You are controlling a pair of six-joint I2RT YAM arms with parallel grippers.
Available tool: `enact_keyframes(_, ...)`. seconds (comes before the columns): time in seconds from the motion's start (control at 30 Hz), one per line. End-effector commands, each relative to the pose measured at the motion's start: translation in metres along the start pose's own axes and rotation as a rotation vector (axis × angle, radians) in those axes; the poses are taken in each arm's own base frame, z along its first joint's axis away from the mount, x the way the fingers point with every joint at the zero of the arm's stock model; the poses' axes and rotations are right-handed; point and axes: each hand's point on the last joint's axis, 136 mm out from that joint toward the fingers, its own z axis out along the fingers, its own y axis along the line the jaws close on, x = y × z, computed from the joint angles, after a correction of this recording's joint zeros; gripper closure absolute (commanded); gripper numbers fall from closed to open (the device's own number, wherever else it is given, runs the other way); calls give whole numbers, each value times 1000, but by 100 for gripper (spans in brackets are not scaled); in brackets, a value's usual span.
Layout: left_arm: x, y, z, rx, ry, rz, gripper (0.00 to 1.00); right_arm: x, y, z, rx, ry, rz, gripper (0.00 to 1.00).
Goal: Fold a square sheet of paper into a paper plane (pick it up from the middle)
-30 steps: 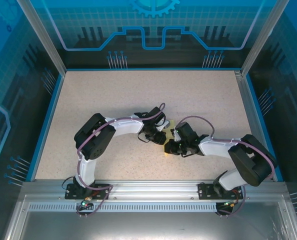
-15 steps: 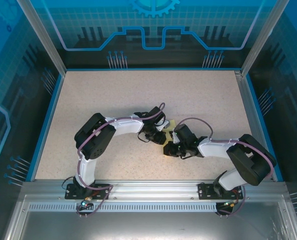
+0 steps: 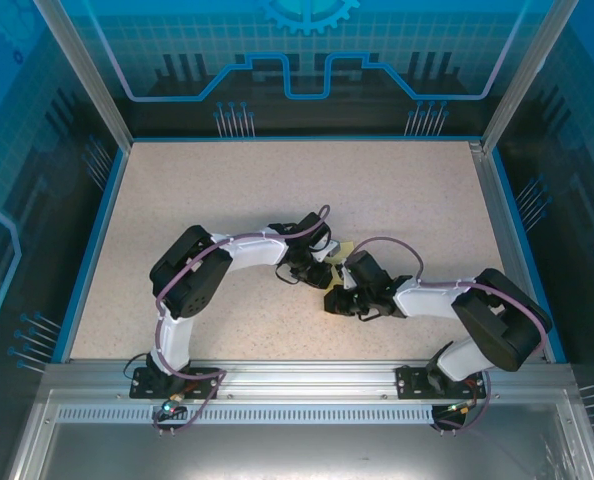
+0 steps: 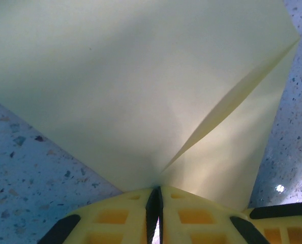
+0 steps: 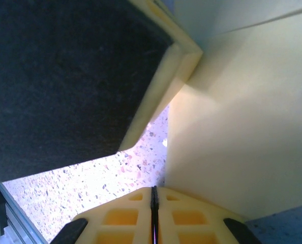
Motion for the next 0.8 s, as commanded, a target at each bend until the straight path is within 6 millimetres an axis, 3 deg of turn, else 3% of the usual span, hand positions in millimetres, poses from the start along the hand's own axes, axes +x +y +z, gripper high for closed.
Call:
enact_keyframes(0.0, 47, 66, 45, -209, 142, -38, 85, 34, -10, 4, 37, 113, 4, 91)
enact_keyframes(0.5, 47, 66, 44, -207, 142, -36, 85, 68, -16, -4, 117, 204, -25, 91)
enact_keyframes(0.63, 46, 63, 44, -193, 139, -33, 85, 56, -6, -13, 84, 149, -38, 91)
enact_keyframes(0.77, 42, 56, 39, -167, 125, -31, 85, 25, 2, -34, 21, 34, -13, 91)
